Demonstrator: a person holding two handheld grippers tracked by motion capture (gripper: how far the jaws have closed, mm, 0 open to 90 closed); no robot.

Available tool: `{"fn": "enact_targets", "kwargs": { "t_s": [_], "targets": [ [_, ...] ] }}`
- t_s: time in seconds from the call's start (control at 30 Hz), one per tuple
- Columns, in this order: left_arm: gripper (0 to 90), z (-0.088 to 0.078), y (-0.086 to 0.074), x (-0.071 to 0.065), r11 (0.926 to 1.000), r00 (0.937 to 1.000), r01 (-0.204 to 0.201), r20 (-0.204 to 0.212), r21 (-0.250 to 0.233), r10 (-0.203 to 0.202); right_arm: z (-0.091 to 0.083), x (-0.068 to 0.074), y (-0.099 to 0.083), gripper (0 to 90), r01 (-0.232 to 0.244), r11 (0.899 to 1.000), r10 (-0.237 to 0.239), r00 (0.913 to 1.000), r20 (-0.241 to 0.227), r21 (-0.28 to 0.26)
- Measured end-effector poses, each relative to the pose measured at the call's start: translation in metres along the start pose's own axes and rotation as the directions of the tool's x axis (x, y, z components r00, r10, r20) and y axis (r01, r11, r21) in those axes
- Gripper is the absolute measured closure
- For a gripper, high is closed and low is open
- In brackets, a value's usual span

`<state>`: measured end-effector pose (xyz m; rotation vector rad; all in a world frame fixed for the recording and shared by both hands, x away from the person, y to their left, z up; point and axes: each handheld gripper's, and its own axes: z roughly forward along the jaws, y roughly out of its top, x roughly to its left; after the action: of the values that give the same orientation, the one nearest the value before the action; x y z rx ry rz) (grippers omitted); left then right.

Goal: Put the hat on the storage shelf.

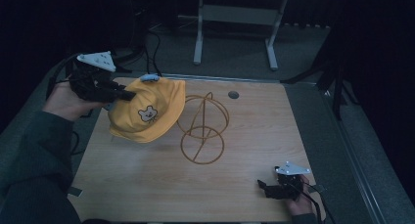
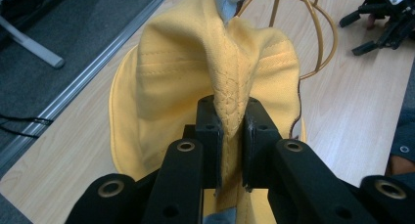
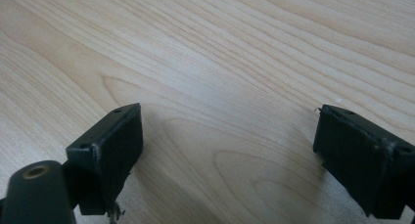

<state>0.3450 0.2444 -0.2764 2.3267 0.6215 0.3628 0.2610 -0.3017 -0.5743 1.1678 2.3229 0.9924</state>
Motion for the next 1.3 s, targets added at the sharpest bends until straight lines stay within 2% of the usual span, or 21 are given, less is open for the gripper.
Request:
{"fn": "enact_targets", "kwargs": {
  "t_s": [0.3, 0.8, 1.0, 1.3],
  "targets": [
    [80.2, -0.002, 0.009, -0.003, 0.9992, 0.9996, -0.017, 0.023, -0.035, 0.018, 0.0, 0.0, 0.0, 11.0, 0.0, 1.0, 0.0, 1.0, 0.0, 0.0],
    [80.2, 0.003, 0.029, -0.01, 0.9975, 0.9975, -0.048, 0.049, -0.052, 0.051, 0.0, 0.0, 0.0, 11.0, 0.0, 1.0, 0.0, 1.0, 0.0, 0.0],
    [80.1, 0.007, 0.037, -0.013, 0.9969, 0.9968, -0.059, 0.05, -0.052, 0.062, 0.0, 0.0, 0.0, 11.0, 0.0, 1.0, 0.0, 1.0, 0.0, 0.0],
    [80.1, 0.004, 0.046, -0.016, 0.9951, 0.9967, -0.068, 0.04, -0.071, 0.071, 0.0, 0.0, 0.0, 11.0, 0.0, 1.0, 0.0, 1.0, 0.0, 0.0]
  ]
}}
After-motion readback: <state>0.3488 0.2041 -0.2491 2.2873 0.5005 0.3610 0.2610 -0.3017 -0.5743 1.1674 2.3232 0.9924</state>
